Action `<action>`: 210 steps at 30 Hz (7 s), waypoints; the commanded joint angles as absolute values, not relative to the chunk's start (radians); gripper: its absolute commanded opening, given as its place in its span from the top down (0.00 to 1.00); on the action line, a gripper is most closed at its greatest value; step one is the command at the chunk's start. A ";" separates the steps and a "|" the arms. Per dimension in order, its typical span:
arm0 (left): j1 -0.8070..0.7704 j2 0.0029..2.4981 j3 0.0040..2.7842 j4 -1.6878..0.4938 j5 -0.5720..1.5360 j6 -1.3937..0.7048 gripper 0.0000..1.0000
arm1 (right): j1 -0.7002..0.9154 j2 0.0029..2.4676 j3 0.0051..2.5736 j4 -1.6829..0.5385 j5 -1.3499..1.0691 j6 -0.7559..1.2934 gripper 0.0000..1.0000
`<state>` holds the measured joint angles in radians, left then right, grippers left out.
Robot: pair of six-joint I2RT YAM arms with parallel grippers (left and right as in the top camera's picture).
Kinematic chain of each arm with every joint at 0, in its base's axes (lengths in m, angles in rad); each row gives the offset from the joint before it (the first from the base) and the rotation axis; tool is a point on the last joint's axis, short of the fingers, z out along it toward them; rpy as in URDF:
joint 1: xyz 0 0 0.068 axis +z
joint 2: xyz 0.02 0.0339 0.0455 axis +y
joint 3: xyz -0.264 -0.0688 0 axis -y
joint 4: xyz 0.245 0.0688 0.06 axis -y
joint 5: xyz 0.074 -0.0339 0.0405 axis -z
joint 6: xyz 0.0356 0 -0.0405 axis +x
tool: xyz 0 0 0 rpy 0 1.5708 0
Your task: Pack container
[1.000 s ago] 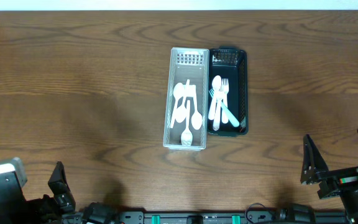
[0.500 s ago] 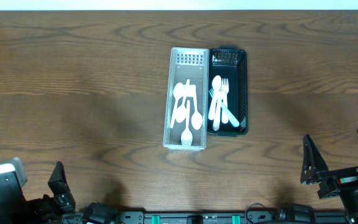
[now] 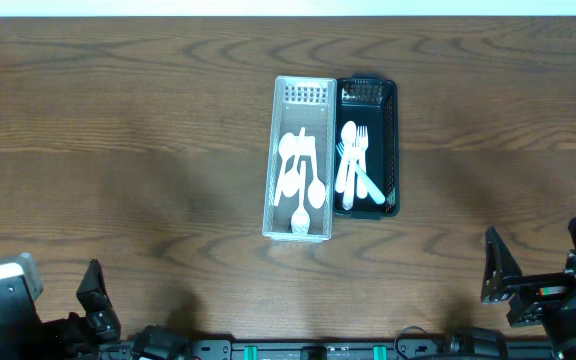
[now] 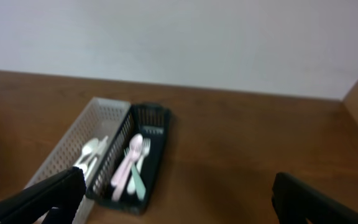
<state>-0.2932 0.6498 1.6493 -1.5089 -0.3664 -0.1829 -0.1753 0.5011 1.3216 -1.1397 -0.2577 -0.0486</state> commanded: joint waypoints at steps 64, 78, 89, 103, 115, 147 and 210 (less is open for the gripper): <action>-0.291 0.652 1.654 -1.510 -0.379 -0.180 0.02 | -0.053 0.006 0.161 -0.640 -0.228 -0.042 0.01; -0.281 0.648 1.637 -1.504 -0.394 -0.162 0.02 | -0.053 0.006 0.161 -0.640 -0.228 -0.042 0.01; -0.036 0.545 1.177 -0.955 -0.288 -0.182 0.02 | -0.053 0.006 0.161 -0.640 -0.228 -0.042 0.01; -0.018 0.160 0.435 -0.473 -0.249 -0.205 0.02 | -0.053 0.006 0.161 -0.640 -0.228 -0.042 0.01; -0.018 0.035 0.224 -0.440 -0.250 -0.204 0.02 | -0.053 0.006 0.161 -0.640 -0.228 -0.042 0.01; -0.018 0.004 0.106 -0.346 -0.251 -0.204 0.02 | -0.053 0.006 0.161 -0.640 -0.228 -0.042 0.01; -0.018 0.004 0.106 -0.346 -0.251 -0.204 0.02 | -0.053 0.006 0.161 -0.640 -0.228 -0.042 0.01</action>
